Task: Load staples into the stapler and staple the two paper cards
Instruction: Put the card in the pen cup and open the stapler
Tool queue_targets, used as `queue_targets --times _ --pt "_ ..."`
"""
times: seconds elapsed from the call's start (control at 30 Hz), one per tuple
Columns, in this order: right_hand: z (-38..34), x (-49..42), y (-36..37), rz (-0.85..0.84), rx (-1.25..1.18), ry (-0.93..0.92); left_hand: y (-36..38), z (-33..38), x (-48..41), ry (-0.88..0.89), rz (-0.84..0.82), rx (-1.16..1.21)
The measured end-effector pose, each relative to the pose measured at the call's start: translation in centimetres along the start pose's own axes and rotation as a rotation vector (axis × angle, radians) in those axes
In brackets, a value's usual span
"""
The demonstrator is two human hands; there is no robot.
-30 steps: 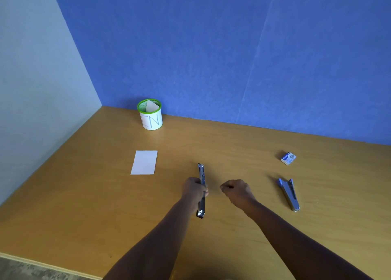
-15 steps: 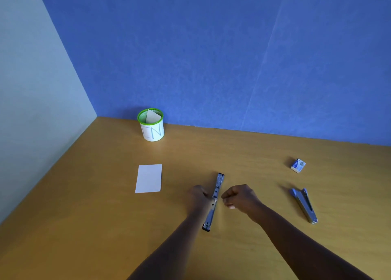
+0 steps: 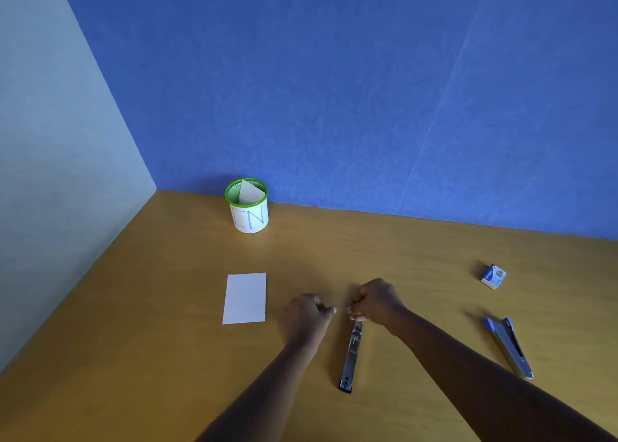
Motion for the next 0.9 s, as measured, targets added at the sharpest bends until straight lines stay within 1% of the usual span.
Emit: queue_targets --times 0.07,0.17,0.27,0.33,0.4,0.53,0.67,0.8,0.9 --pt "-1.5 -0.8 0.5 -0.016 0.032 -0.021 -1.7 -0.1 -0.8 0.027 0.051 -0.057" --pt "-3.8 -1.9 1.0 -0.033 0.032 -0.060 -5.0 -1.1 -2.5 0.007 0.143 -0.120" --pt "-6.3 -2.7 1.2 -0.049 0.040 -0.085 -8.8 -3.2 -4.7 -0.045 0.239 -0.083" --pt "-8.3 -3.4 1.1 -0.046 0.054 -0.112 -11.1 -4.8 -6.2 -0.046 0.303 -0.049" --pt "-10.3 -4.3 0.9 -0.034 0.058 -0.141 -12.9 -6.1 -7.7 -0.045 0.324 -0.062" --pt "-14.2 -6.1 1.0 -0.033 0.037 -0.202 -14.7 -8.6 -10.1 -0.098 0.271 -0.176" --pt "-17.5 -8.2 1.6 -0.048 -0.045 -0.229 -14.8 -11.6 -11.9 -0.253 0.142 -0.266" --pt "-20.1 -9.8 2.2 -0.063 -0.199 -0.195 -14.0 -13.8 -12.8 -0.318 0.035 -0.246" --pt "-22.0 -11.1 3.4 -0.125 -0.400 -0.159 -12.9 -14.7 -12.8 -0.314 -0.019 -0.302"
Point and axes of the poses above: each hand's wrist, its own x-axis away from the middle knuckle, its own y-axis out of the palm, z = x × y, the point moved 9 cm from there along -x, towards the middle knuckle, and after that the axes turned 9 degrees about -z, right-handed, at the moved point
